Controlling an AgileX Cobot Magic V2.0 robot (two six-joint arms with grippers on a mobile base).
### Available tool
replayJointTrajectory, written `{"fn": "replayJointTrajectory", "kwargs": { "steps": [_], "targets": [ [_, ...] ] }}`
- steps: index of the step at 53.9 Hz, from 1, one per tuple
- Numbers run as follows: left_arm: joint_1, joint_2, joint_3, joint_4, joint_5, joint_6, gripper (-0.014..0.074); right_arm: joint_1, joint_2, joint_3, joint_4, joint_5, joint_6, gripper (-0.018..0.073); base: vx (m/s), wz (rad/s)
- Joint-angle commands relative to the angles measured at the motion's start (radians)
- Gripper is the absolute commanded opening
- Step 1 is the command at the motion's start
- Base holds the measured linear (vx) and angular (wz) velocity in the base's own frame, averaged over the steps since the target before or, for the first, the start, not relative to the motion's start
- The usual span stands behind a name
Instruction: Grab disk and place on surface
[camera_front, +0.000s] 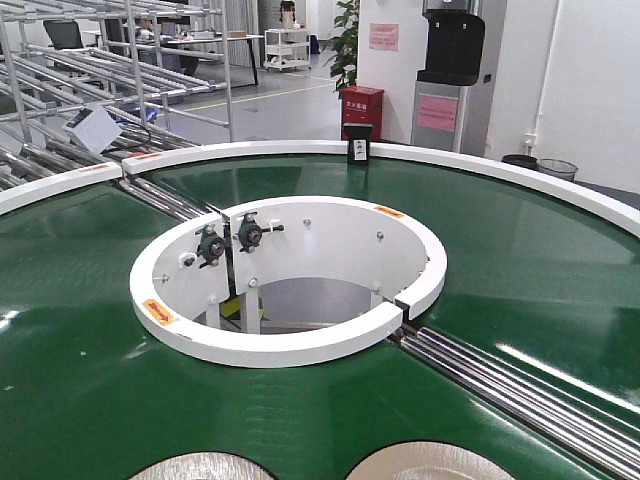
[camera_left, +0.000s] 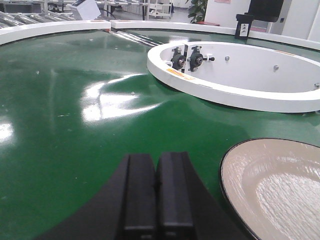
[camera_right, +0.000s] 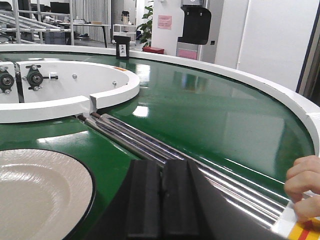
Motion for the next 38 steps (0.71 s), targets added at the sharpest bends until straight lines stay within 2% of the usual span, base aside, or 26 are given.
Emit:
{"fn": "replayJointTrajectory", "kwargs": {
  "steps": [1,38],
  "targets": [
    [-0.005,-0.002,-0.021,-0.009,-0.081,-0.007,-0.0007,-0.004,-0.009,0.008,-0.012,-0.085,0.000,-0.0008,0.00,0.00],
    [-0.006,-0.002,-0.021,-0.009,-0.081,-0.007,-0.0007,-0.004,-0.009,0.008,-0.012,-0.085,0.000,-0.0008,0.00,0.00]
  ]
}}
